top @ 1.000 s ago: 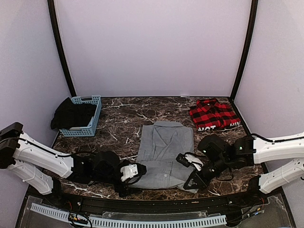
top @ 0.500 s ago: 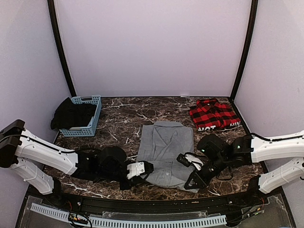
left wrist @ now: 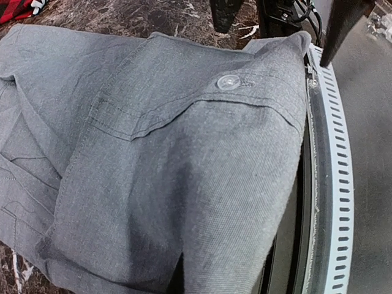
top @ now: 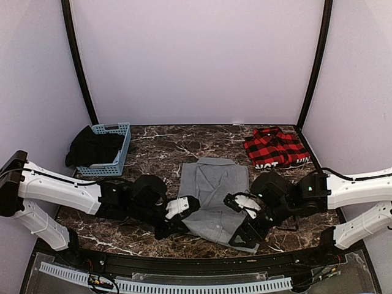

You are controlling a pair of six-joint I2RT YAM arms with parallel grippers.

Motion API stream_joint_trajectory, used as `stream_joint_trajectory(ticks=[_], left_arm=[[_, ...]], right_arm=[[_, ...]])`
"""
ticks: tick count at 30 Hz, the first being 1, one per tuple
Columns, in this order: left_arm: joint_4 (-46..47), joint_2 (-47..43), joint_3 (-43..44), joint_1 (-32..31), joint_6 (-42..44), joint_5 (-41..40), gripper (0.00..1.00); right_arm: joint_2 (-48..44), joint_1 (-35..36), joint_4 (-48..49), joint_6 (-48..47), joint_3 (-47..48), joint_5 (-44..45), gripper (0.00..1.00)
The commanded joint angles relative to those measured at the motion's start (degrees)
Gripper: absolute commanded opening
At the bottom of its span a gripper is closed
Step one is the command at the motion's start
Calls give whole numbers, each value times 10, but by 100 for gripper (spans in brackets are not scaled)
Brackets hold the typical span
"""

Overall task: Fold and stack the long sleeve shirts
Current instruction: Pick up the 2/3-rectangle-folded shirt from the center of the board.

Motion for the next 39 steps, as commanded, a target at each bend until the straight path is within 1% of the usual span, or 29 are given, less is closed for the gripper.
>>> stream_joint_trajectory(ticks=[1, 6, 9, 12, 17, 20, 22, 23, 25, 27, 31, 33, 39], left_arm=[[-58, -5, 40, 18, -53, 74, 0], [-97, 3, 62, 31, -83, 100, 0], [-115, 2, 75, 37, -92, 119, 0], [-119, -9, 77, 44, -104, 143, 0], [-126, -28, 76, 55, -116, 157, 0], [-123, -29, 70, 60, -122, 166, 0], [-119, -29, 66, 64, -126, 168, 0], [-117, -29, 64, 65, -131, 168, 0], [-110, -32, 59, 68, -138, 172, 0], [-108, -33, 56, 70, -143, 172, 0], [-127, -36, 53, 70, -155, 177, 0], [-134, -46, 44, 70, -169, 179, 0], [-176, -81, 32, 70, -227, 214, 0]], right_arm=[[6, 48, 9, 8, 14, 87, 84], [1, 86, 26, 14, 15, 124, 85], [14, 99, 8, 18, 23, 171, 86], [30, 107, -3, 18, 26, 198, 85], [55, 125, 3, 11, 26, 216, 85], [68, 134, 1, 8, 28, 225, 82], [71, 140, 3, 5, 29, 224, 77], [71, 142, 3, 4, 30, 221, 74], [67, 144, 6, -1, 32, 209, 62], [58, 144, 8, -4, 35, 192, 48], [39, 144, 13, -6, 37, 157, 13], [31, 145, 18, -4, 35, 136, 0], [22, 144, 47, 7, 31, 28, 0]])
